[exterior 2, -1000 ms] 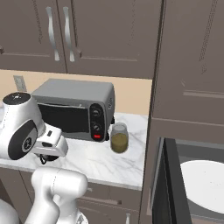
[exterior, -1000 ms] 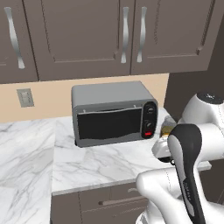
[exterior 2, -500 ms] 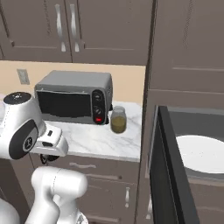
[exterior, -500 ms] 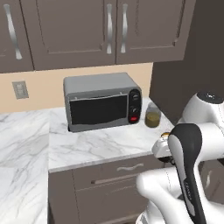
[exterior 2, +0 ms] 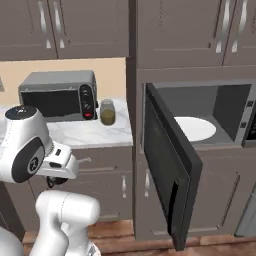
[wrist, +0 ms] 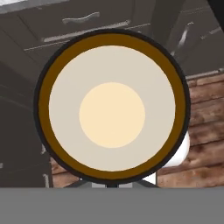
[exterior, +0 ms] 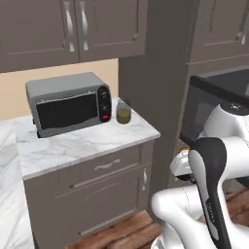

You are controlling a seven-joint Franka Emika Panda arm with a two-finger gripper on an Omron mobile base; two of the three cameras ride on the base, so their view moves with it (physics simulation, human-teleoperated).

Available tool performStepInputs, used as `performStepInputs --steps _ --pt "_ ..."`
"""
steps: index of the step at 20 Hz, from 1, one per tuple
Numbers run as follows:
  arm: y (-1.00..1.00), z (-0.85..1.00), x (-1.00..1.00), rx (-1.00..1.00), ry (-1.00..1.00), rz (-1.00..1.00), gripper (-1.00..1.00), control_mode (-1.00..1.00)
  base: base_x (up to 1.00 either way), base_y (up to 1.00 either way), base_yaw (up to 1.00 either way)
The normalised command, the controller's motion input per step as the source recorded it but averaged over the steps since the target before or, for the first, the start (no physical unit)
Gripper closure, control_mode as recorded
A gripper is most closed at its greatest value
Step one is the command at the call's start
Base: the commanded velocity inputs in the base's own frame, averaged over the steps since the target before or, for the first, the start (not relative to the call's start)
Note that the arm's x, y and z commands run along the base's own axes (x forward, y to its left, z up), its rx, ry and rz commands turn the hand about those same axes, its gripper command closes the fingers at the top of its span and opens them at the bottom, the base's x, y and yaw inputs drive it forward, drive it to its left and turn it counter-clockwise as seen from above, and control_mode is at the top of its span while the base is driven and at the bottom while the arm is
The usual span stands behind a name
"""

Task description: Pick the mug from the counter and place it inside the microwave. Then close the microwave.

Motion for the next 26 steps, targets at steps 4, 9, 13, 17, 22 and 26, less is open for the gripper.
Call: performStepInputs --steps 4,9,13,17,22,26 --pt "0.00 0.00 0.00 0.00 0.00 0.00 1.00 1.00 -0.81 -0.02 -0.58" --pt "0.00 0.00 0.00 0.00 0.00 0.00 1.00 1.00 -0.79 -0.29 -0.59" --pt "0.00 0.00 0.00 0.00 0.00 0.00 1.00 1.00 -0.59 -0.64 -0.52" --pt "0.00 0.00 0.00 0.00 0.00 0.00 1.00 1.00 -0.27 -0.73 -0.38" --pt "0.00 0.00 0.00 0.00 0.00 0.00 1.00 1.00 0.11 -0.91 -0.21" --pt "0.00 0.00 0.00 0.00 0.00 0.00 1.00 1.00 0.69 -0.75 -0.01"
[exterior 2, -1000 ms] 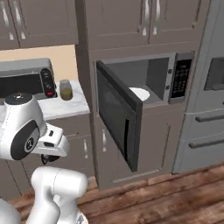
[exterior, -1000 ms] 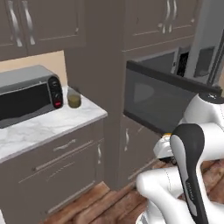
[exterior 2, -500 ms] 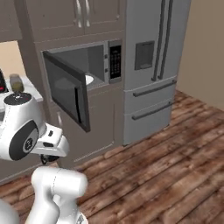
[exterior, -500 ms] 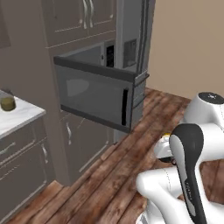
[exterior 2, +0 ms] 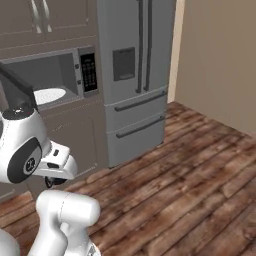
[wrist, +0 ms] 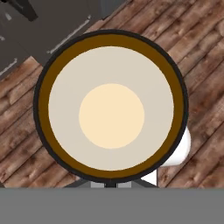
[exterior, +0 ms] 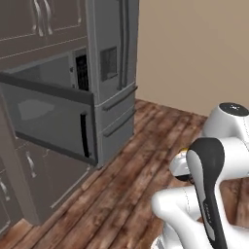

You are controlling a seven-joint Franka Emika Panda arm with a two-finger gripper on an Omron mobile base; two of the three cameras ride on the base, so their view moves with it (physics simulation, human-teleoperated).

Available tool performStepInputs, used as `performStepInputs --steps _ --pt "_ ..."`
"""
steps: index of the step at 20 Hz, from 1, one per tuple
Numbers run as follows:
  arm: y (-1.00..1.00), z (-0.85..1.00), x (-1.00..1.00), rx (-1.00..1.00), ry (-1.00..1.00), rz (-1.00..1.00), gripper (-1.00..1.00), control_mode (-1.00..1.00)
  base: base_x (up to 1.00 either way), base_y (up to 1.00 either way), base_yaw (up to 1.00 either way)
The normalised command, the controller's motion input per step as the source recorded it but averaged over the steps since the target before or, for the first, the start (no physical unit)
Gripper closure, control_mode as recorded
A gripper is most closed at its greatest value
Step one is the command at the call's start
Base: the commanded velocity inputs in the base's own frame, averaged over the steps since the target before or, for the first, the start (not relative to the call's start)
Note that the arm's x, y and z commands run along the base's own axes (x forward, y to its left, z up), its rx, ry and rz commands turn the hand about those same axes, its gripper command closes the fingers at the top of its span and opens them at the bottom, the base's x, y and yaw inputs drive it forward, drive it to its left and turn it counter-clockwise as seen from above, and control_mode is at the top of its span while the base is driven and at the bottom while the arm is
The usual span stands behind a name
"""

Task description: Pick the mug from the counter and place it inside the microwave. Then close the microwave.

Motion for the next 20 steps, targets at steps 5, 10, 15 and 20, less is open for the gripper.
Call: performStepInputs --steps 5,10,15,20 --pt "0.00 0.00 0.00 0.00 0.00 0.00 1.00 1.00 0.79 -0.67 0.08" --pt "0.00 0.00 0.00 0.00 0.00 0.00 1.00 1.00 0.50 -0.46 0.38" --pt "0.00 0.00 0.00 0.00 0.00 0.00 1.00 1.00 0.28 -0.14 0.58" --pt "0.00 0.00 0.00 0.00 0.00 0.00 1.00 1.00 0.50 -0.16 0.72"
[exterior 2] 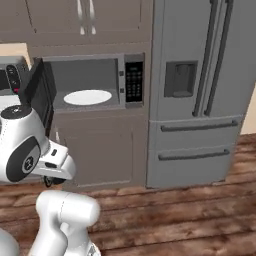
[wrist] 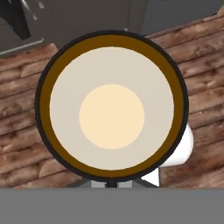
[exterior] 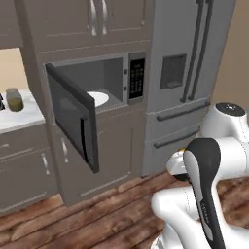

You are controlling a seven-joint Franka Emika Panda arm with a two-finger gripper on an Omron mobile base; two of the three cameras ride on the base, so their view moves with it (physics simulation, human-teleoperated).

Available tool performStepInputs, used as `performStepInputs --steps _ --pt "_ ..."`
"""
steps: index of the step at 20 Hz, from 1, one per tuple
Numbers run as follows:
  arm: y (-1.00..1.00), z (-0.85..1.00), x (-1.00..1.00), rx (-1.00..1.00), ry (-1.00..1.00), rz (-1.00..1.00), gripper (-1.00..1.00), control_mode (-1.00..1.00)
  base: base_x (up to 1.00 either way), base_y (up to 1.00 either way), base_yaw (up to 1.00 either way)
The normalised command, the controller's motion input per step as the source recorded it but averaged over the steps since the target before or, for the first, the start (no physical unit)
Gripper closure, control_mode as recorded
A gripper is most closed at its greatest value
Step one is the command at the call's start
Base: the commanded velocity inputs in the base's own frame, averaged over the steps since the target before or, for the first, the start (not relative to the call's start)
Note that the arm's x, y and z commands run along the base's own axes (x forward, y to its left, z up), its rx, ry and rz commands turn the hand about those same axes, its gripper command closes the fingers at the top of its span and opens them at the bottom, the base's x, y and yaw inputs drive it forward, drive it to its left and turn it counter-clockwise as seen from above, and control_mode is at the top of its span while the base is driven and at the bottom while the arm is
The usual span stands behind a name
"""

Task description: Pick the mug from the counter and place it inside the microwave. Then close the microwave.

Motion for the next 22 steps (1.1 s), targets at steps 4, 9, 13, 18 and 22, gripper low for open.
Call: performStepInputs --steps 4,9,13,18,22 --pt "0.00 0.00 0.00 0.00 0.00 0.00 1.00 1.00 0.72 -0.34 0.74" --pt "0.00 0.00 0.00 0.00 0.00 0.00 1.00 1.00 0.62 -0.69 0.44" --pt "0.00 0.00 0.00 0.00 0.00 0.00 1.00 1.00 0.54 -0.33 0.20" --pt "0.00 0.00 0.00 0.00 0.00 0.00 1.00 1.00 0.58 -0.15 0.01" --pt "0.00 0.00 0.00 0.00 0.00 0.00 1.00 1.00 0.69 0.00 -0.11"
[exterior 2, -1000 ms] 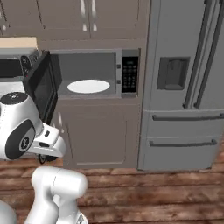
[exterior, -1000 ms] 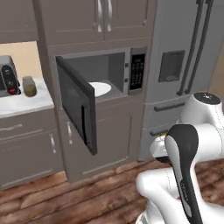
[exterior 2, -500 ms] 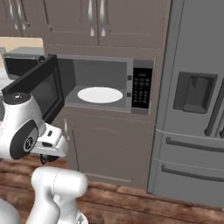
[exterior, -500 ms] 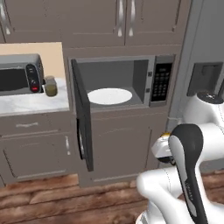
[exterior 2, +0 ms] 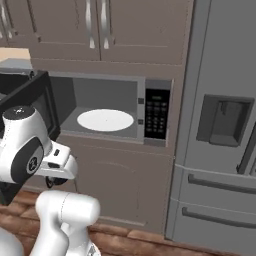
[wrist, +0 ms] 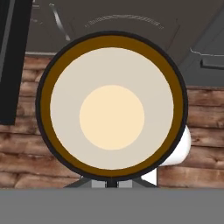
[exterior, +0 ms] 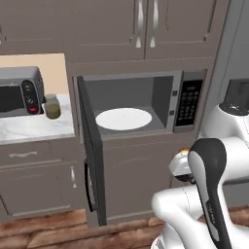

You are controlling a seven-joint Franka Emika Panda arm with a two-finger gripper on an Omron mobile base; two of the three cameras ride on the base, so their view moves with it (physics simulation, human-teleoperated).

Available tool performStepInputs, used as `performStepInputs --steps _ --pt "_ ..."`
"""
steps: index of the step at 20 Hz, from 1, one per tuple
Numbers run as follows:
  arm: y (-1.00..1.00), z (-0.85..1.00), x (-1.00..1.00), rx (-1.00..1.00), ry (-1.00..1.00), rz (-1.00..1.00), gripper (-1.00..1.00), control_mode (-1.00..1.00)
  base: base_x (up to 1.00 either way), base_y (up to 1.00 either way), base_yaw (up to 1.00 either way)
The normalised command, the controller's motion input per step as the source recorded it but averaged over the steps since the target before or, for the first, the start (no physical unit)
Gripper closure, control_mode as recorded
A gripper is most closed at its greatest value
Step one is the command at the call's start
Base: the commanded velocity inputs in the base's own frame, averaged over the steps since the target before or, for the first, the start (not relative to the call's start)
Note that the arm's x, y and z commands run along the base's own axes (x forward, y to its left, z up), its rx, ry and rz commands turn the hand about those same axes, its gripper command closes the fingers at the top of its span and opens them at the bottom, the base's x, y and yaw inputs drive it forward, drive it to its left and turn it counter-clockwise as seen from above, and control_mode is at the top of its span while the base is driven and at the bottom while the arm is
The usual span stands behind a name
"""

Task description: Pick the mug from the counter and place it inside the microwave. Then close the microwave.

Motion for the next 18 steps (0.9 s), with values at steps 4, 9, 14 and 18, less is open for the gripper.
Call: performStepInputs --steps 4,9,14,18 --pt "0.00 0.00 0.00 0.00 0.00 0.00 1.00 1.00 0.24 0.00 -0.08" --pt "0.00 0.00 0.00 0.00 0.00 0.00 1.00 1.00 0.01 0.00 -0.10" --pt "0.00 0.00 0.00 0.00 0.00 0.00 1.00 1.00 0.00 0.23 -0.14" --pt "0.00 0.00 0.00 0.00 0.00 0.00 1.00 1.00 0.02 0.32 -0.07"
